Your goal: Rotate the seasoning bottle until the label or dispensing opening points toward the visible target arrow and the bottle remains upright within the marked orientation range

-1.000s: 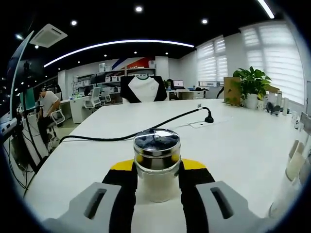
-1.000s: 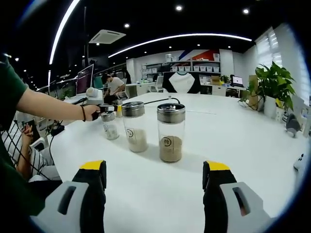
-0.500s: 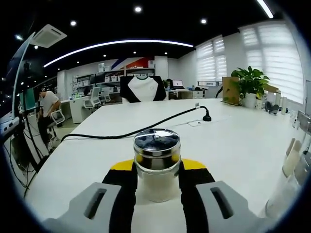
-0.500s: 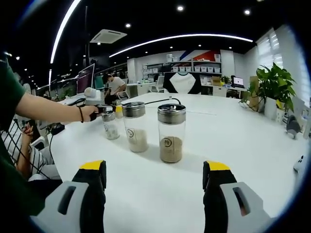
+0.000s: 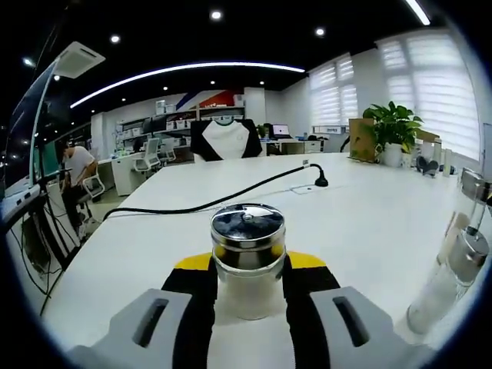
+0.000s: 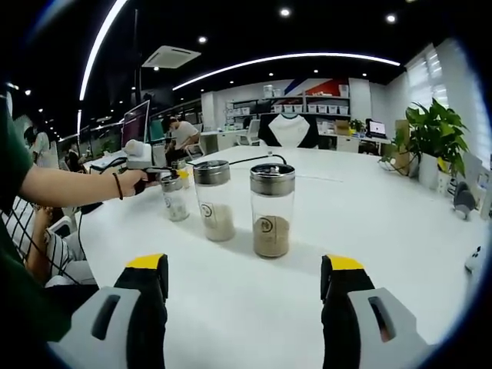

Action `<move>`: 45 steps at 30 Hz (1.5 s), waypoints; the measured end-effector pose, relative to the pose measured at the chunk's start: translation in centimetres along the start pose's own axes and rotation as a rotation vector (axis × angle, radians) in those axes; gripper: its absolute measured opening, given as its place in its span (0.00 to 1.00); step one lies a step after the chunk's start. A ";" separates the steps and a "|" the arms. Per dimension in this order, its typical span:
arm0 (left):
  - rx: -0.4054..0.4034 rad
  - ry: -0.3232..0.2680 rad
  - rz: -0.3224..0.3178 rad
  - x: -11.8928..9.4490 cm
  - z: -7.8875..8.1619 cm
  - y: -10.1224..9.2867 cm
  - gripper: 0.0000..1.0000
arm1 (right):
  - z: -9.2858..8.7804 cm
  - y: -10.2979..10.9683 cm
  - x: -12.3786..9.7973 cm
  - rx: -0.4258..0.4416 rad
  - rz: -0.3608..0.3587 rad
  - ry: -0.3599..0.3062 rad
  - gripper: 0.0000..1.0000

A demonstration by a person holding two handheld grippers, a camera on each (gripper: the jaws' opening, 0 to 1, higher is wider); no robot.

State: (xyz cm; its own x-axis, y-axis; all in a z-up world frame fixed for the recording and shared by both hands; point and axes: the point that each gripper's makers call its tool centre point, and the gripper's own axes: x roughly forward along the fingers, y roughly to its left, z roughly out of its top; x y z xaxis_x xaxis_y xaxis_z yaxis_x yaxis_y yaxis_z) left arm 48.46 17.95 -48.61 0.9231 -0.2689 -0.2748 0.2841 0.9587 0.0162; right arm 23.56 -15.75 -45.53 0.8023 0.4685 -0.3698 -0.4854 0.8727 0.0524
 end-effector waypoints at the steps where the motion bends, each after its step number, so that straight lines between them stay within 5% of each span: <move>1: -0.010 0.001 0.000 -0.1 -0.1 -0.1 0.35 | 0.2 -0.1 0.0 -0.005 -0.005 -0.006 0.82; 39: -0.024 -0.019 -0.005 -9.6 -2.7 -4.6 0.35 | 0.6 1.0 0.1 -0.032 0.030 -0.011 0.84; 45: -0.026 -0.026 -0.012 -10.8 -2.8 -5.2 0.35 | 0.7 1.7 0.1 -0.076 0.052 -0.014 0.91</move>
State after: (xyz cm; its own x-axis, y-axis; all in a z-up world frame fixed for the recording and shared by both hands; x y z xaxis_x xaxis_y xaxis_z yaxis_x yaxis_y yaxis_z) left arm 36.27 16.16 -48.44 0.9261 -0.2828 -0.2497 0.2890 0.9572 -0.0121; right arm 23.07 -14.11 -44.86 0.7796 0.5153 -0.3559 -0.5513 0.8343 0.0003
